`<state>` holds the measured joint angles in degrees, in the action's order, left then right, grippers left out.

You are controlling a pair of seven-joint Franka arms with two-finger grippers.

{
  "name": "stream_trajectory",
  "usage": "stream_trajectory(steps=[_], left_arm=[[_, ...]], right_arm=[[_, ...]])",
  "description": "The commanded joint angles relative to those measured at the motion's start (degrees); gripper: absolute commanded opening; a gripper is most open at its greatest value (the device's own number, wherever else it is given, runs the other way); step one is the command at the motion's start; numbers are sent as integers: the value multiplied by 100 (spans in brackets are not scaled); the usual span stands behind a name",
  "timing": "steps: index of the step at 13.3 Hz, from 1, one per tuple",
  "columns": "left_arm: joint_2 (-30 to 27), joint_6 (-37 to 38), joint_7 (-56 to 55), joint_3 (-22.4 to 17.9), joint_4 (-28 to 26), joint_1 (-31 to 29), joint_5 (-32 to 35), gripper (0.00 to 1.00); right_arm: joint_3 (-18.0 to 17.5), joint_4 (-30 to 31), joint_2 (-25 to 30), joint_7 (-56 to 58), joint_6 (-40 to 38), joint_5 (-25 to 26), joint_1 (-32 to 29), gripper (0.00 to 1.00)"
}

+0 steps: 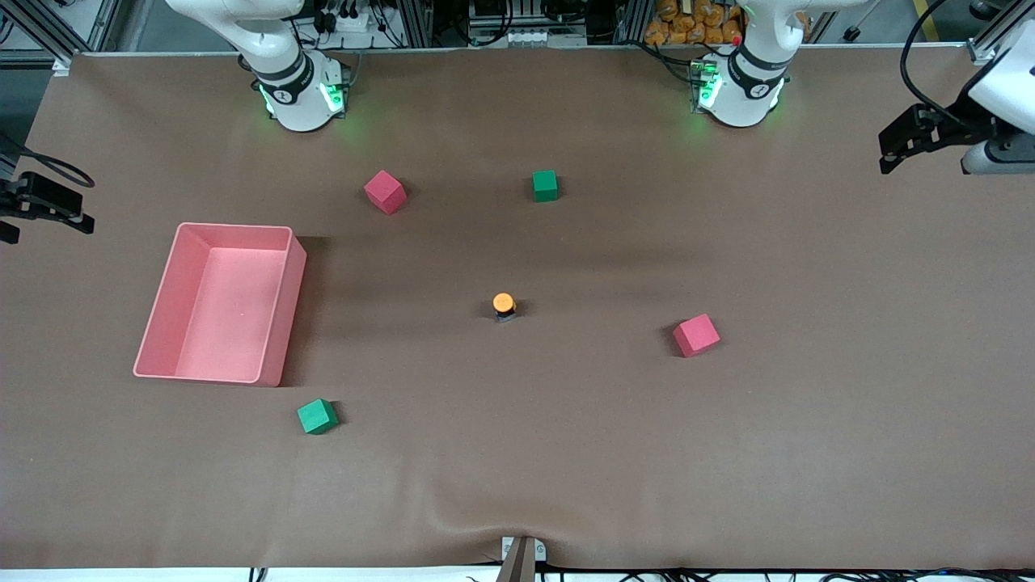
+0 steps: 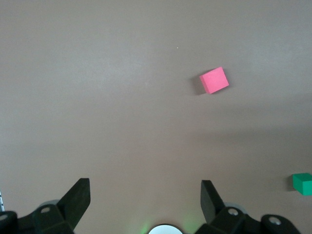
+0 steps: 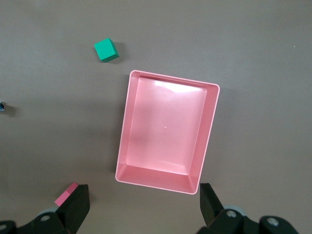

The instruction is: Place and upright button with both arms

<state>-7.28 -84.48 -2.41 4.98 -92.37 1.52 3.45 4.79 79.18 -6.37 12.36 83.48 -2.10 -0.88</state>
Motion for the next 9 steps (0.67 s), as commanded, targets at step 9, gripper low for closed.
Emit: stream_trajectory(steps=[9], left_arm=[[-90, -16, 118, -252, -44, 23, -468, 100]], right_arm=[[31, -17, 66, -6, -157, 52, 0, 100]])
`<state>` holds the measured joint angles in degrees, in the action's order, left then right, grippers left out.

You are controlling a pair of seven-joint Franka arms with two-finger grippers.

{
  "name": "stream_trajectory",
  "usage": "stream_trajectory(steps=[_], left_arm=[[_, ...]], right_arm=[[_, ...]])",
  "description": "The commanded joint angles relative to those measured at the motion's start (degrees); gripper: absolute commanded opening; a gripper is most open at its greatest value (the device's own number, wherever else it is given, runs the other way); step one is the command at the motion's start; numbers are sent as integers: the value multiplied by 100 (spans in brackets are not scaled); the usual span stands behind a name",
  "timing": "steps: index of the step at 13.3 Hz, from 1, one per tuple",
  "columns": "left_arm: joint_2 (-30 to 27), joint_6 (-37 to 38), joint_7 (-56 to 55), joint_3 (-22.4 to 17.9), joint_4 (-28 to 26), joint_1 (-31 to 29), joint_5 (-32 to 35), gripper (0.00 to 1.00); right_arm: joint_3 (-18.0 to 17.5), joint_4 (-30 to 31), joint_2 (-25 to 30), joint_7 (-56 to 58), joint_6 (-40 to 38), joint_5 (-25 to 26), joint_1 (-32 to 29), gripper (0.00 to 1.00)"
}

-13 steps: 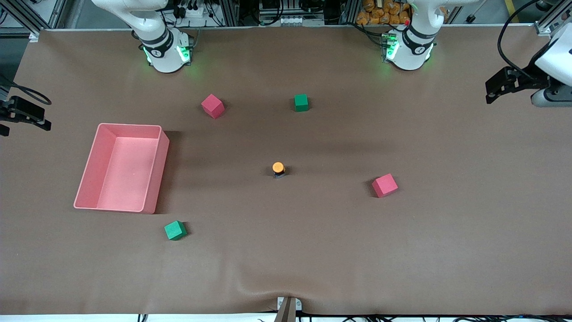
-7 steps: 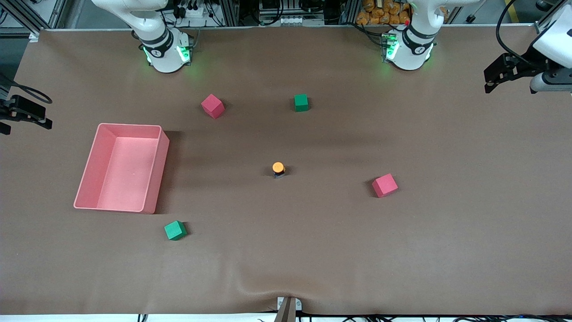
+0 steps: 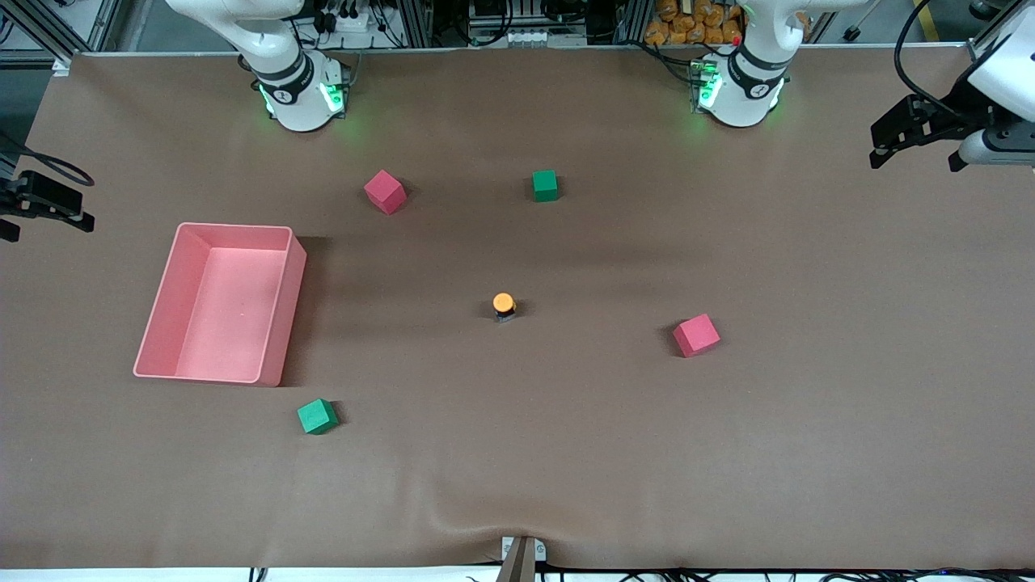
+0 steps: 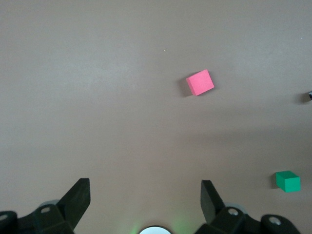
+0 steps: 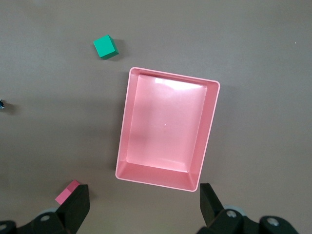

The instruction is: Place and upright button with both arms

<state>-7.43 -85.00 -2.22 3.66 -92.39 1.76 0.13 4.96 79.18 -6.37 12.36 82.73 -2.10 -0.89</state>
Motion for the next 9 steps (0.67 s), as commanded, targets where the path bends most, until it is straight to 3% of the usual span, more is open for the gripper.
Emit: stream_trajectory(steps=[1, 9], left_arm=[[-66, 36, 64, -111, -33, 8, -136, 100], [-74, 45, 64, -111, -33, 8, -136, 100]], right_arm=[[14, -16, 65, -5, -90, 43, 1, 100], [-13, -16, 65, -498, -117, 43, 62, 100]])
